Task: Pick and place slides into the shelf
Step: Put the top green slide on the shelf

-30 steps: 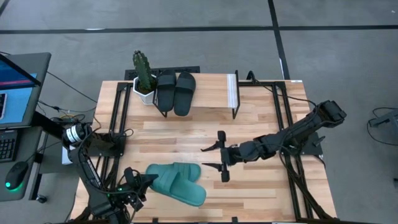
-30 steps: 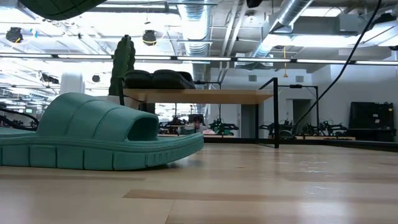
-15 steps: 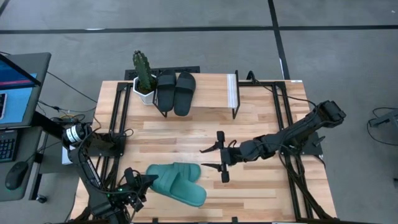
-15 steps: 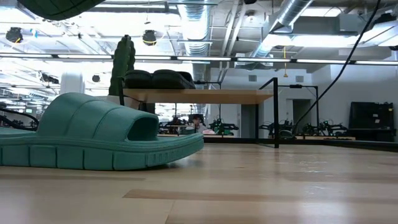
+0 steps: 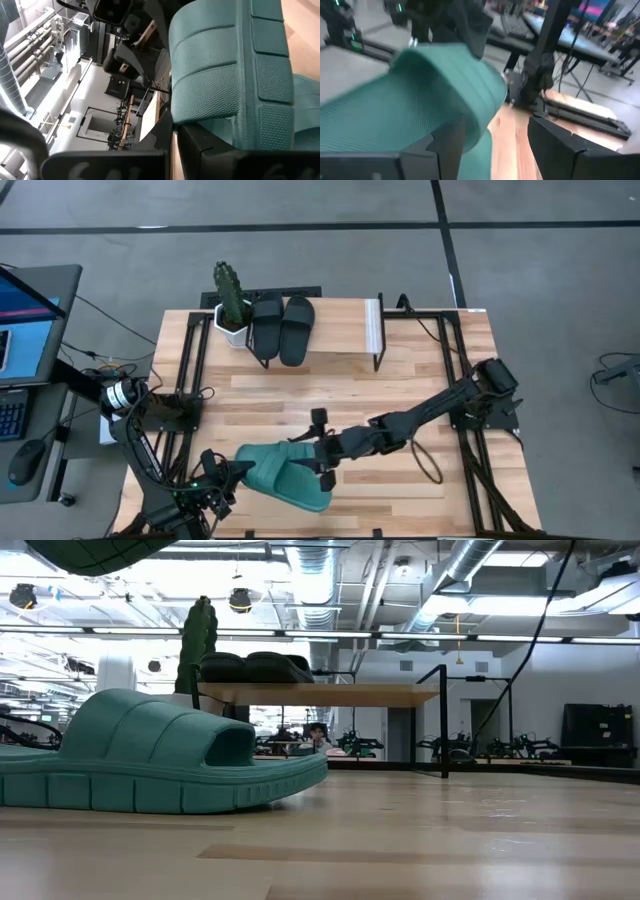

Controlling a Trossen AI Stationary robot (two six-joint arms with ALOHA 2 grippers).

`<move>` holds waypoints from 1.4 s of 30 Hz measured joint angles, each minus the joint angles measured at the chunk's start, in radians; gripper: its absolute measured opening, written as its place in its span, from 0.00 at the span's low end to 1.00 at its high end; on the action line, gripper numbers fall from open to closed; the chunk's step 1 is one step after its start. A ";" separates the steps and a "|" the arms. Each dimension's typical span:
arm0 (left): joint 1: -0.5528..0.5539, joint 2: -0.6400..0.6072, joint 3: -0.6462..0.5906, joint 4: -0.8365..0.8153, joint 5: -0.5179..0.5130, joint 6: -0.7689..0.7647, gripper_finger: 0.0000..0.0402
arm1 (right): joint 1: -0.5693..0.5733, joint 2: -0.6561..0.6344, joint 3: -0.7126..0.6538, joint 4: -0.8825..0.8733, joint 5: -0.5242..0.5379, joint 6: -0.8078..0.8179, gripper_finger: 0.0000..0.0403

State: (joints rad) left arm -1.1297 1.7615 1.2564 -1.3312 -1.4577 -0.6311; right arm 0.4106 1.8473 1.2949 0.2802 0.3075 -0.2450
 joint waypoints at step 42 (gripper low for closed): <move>0.046 0.002 -0.001 0.021 0.108 0.042 0.00 | 0.030 0.124 0.192 -0.240 0.149 -0.025 0.00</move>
State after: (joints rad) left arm -1.0838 1.7630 1.2559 -1.3098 -1.3500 -0.5891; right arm 0.4409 1.9709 1.4873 0.0405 0.4563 -0.2699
